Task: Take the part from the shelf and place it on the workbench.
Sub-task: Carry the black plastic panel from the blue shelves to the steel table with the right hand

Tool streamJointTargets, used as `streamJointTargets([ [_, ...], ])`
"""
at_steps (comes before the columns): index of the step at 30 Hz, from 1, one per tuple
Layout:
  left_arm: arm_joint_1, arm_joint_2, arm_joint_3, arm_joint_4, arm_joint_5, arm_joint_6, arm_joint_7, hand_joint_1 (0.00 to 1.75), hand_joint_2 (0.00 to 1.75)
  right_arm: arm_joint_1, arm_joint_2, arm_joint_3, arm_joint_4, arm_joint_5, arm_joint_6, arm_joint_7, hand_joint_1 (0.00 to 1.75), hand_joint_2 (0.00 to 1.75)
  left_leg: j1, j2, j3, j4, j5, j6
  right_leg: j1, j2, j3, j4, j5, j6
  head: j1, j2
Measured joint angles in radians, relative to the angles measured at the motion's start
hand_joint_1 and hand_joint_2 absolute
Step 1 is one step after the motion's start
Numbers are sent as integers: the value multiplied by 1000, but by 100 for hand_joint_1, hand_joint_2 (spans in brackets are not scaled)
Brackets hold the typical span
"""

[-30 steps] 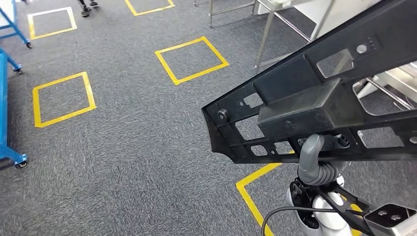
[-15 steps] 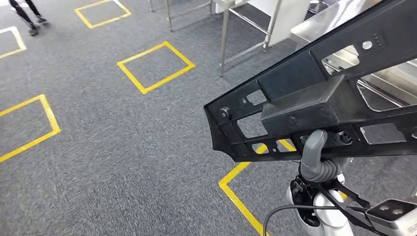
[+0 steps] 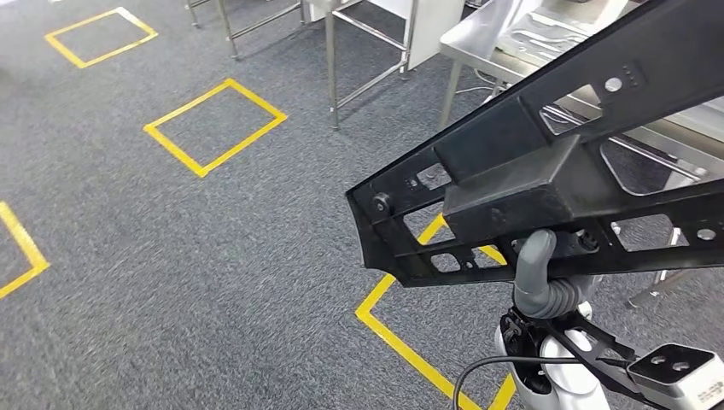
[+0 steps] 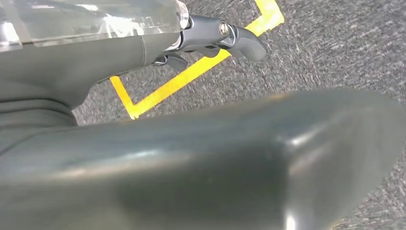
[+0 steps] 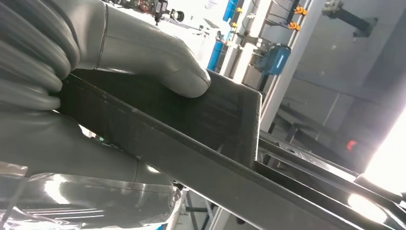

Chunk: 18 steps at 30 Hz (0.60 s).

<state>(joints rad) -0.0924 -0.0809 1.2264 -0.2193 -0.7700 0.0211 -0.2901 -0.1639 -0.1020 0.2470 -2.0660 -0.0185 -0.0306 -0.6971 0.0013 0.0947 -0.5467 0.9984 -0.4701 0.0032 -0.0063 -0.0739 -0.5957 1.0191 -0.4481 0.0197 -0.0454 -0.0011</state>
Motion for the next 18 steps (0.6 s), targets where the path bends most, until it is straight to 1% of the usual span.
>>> streamJointTargets([
  [1, 0, 0, 0, 0, 2, 5, 5, 0, 0, -2, 1, 0, 1, -1, 11, 0, 175, 175, -1, 10, 3, 0, -3, -6, 4, 5, 1, -6, -3, -6, 0, 0],
  [2, -2, 0, 0, 0, 3, 9, 9, 0, 0, -4, 1, 0, 3, -2, 21, 0, 175, 175, -1, 22, 7, -1, -5, -11, 4, 19, -1, -7, -1, -13, 0, 0],
  [3, -4, 0, 0, 0, 4, 11, 11, 0, 0, -5, 2, 0, 5, -2, 27, 0, 175, 175, 1, 22, 9, 2, -10, -18, 3, 31, 1, -9, 0, -18, 0, 0],
  [4, -5, 0, 1, 0, 4, 10, 11, 0, 0, -9, 2, 1, 8, -1, 32, 0, 175, 175, 4, 9, 7, 14, -21, -23, 1, 42, 3, -12, 2, -24, 0, 0],
  [5, -5, 0, 1, 0, 5, 9, 10, 0, 0, -15, 3, 2, 12, 0, 34, 0, 175, 175, 6, -14, -5, 46, -43, -27, -2, 53, 4, -15, 4, -31, 0, 0],
  [6, -5, 0, 1, 0, 4, 7, 9, 0, 0, -20, 5, 4, 16, 1, 36, 0, 175, 175, 9, -43, -30, 101, -74, -30, -4, 64, 6, -16, 6, -36, 0, 0],
  [7, -2, -1, 1, 0, 4, 5, 7, 0, 0, -26, 6, 7, 21, 2, 37, 0, 175, 175, 9, -65, -63, 171, -108, -31, -3, 76, 5, -16, 6, -39, 0, 0],
  [8, 0, -1, 1, 0, 4, 3, 7, 0, 0, -29, 7, 10, 27, 2, 40, 0, 175, 175, 9, -77, -98, 241, -135, -32, -2, 90, 5, -16, 7, -41, 0, 0],
  [9, 2, -2, 1, 0, 3, 1, 7, 0, 0, -30, 7, 12, 33, 2, 43, 0, 175, 175, 9, -82, -125, 288, -145, -32, -1, 104, 6, -16, 6, -41, 0, 0],
  [10, 3, -2, 1, 0, 2, -1, 6, 0, 0, -31, 7, 15, 40, 1, 49, 0, 175, 175, 9, -84, -135, 300, -134, -32, 0, 119, 6, -15, 6, -41, 0, 0],
  [11, 3, -2, 1, 0, 2, -3, 6, 0, 0, -32, 7, 18, 46, -1, 57, 0, 175, 175, 9, -88, -127, 270, -105, -30, 0, 133, 8, -14, 6, -41, 0, 0],
  [12, 3, -2, 1, 0, 0, -5, 6, 0, 0, -35, 7, 21, 52, -4, 69, 0, 175, 175, 10, -98, -102, 207, -64, -26, 0, 147, 9, -13, 5, -40, 0, 0],
  [13, 3, -2, 1, 0, -2, -5, 6, 0, 0, -38, 7, 25, 58, -9, 85, 0, 175, 175, 11, -122, -73, 136, -27, -22, 0, 160, 10, -11, 4, -37, 0, 0],
  [14, 3, -1, 1, 0, -5, -5, 7, 0, 0, -43, 7, 30, 63, -15, 106, 0, 175, 175, 13, -144, -48, 73, -2, -18, 1, 173, 8, -8, 3, -33, 0, 0],
  [15, 3, -1, 1, 0, -7, -5, 8, 0, 0, -47, 7, 36, 69, -20, 130, 0, 175, 175, 13, -161, -32, 33, 9, -15, 0, 185, 5, -6, 3, -28, 0, 0],
  [16, 2, -1, 1, 0, -8, -5, 10, 0, 0, -50, 7, 43, 74, -23, 154, 0, 175, 175, 12, -170, -25, 17, 9, -12, -1, 196, 2, -5, 3, -22, 0, 0],
  [17, 0, -1, 1, 0, -8, -5, 11, 0, 0, -53, 7, 50, 81, -24, 176, 0, 175, 175, 12, -162, -23, 13, 8, -9, -3, 207, -2, -6, 5, -14, 0, 0],
  [18, -3, -2, 1, 1, -7, -7, 11, 0, 0, -55, 6, 56, 86, -23, 192, 0, 175, 175, 13, -151, -20, 9, 10, -3, -5, 213, -4, -7, 6, -8, 0, 0],
])
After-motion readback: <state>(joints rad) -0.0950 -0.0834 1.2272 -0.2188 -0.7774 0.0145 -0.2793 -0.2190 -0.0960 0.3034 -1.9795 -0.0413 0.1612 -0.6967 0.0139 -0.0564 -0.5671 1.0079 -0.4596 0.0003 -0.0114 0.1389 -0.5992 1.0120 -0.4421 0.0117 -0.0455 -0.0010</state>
